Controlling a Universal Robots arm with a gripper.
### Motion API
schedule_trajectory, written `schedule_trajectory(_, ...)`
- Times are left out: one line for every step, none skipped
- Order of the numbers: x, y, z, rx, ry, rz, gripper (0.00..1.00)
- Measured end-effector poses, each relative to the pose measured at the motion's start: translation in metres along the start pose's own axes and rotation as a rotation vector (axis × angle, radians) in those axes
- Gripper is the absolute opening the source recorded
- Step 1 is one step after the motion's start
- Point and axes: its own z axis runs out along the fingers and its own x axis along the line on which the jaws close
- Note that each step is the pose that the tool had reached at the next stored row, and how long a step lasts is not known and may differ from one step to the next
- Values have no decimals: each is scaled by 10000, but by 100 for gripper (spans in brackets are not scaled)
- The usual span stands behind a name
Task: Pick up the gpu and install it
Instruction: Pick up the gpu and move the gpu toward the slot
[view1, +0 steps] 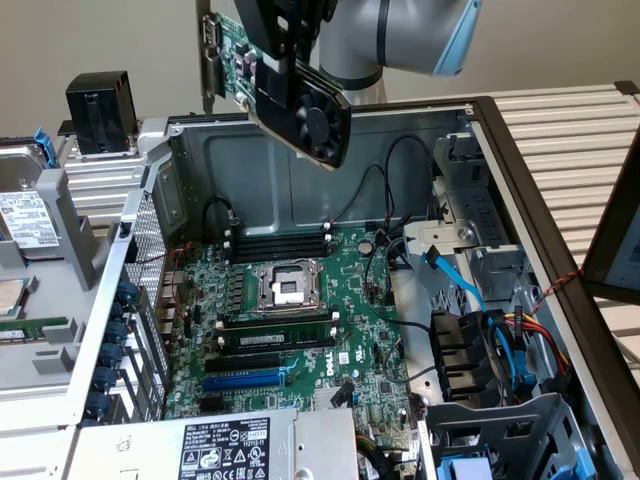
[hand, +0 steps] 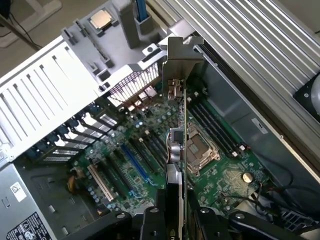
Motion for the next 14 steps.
schedule_trajectory(0, 0, 0, 34, -9, -159, 27)
schedule_trajectory(0, 0, 0, 70, -18, -307, 27)
schedule_trajectory(0, 0, 0, 112, -29, -464, 27)
schedule_trajectory(0, 0, 1, 156, -41, -619, 27)
schedule_trajectory(0, 0, 1, 198, -50, -776, 27)
schedule_trajectory(0, 0, 0, 233, -54, -928, 27)
schedule_trajectory(0, 0, 0, 265, -55, -1086, 27)
schedule_trajectory(0, 0, 1, 290, -50, -1268, 27)
schedule_trajectory(0, -1, 2, 308, -44, -1429, 27)
schedule_trajectory(0, -1, 4, 315, -38, -1602, 27)
schedule_trajectory(0, -1, 7, 319, -31, -1772, 27)
schedule_trajectory(0, -2, 9, 322, -24, -1948, 27)
schedule_trajectory(0, -2, 11, 330, -13, -2133, 27)
schedule_trajectory(0, -2, 14, 354, -6, -2299, 27)
